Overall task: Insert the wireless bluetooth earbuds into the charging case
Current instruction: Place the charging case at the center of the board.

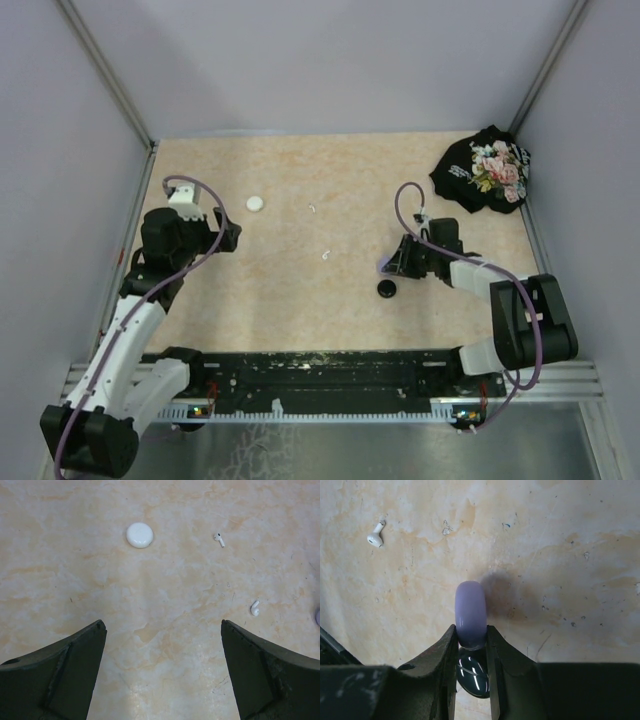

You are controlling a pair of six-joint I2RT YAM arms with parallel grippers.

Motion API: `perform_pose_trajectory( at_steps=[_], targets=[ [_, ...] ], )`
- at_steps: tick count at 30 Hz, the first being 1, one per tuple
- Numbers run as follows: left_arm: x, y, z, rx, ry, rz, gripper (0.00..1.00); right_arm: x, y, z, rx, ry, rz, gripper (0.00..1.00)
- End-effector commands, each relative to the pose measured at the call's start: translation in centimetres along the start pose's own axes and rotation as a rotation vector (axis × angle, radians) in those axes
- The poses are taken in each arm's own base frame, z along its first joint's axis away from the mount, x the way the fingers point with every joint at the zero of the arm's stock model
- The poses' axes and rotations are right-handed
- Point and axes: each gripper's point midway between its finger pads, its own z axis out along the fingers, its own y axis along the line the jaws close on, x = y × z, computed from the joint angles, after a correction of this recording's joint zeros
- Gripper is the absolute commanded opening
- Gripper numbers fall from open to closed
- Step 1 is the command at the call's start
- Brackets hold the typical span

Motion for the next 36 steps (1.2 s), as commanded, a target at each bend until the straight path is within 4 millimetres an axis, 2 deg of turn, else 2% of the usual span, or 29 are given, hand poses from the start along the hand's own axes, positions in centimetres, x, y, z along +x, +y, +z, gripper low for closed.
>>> perform_pose_trajectory(
  at_steps=[1,7,12,15,18,26,27,30,36],
  targets=[
    [-0.1,0.1,0.8,0.004,0.003,-0.054,1.00,-2.3,0.4,-0.5,0.018,-0.056,-0.056,0.33],
    [0.7,-0.4,2.3,0.028,0.079,-0.100,1.00,-2.3,-0.4,-1.3,0.074,-0.075,-0.075,0.61],
    [0.9,0.4,3.7,-0.021,0.137,-0.108,1.00,-3.3,-0.1,-2.9,0.105,-0.149,-0.109,0.74],
    [1.6,0.5,5.4,-0.022,0.196,-0.117,0.99,-4.4,0.3,-4.1,0.122,-0.233,-0.151,0.77],
    [2.2,0.4,7.4,-0.010,0.263,-0.119,1.00,-5.2,1.8,-4.6,0.079,-0.324,-0.214,0.80],
    [2.3,2.6,12.8,-0.128,0.379,-0.044,1.00,-5.8,4.1,-6.4,0.067,-0.443,-0.334,0.83],
    [1.9,2.7,13.6,-0.137,0.374,-0.023,1.00,-5.8,4.1,-6.5,0.065,-0.454,-0.336,0.83],
    [2.5,2.6,16.2,-0.116,0.415,0.076,0.99,-5.8,4.7,-6.8,0.033,-0.470,-0.347,0.83],
    [4.1,4.4,20.6,-0.133,0.488,0.218,0.97,-5.5,5.5,-6.9,-0.010,-0.471,-0.365,0.83]
  ],
)
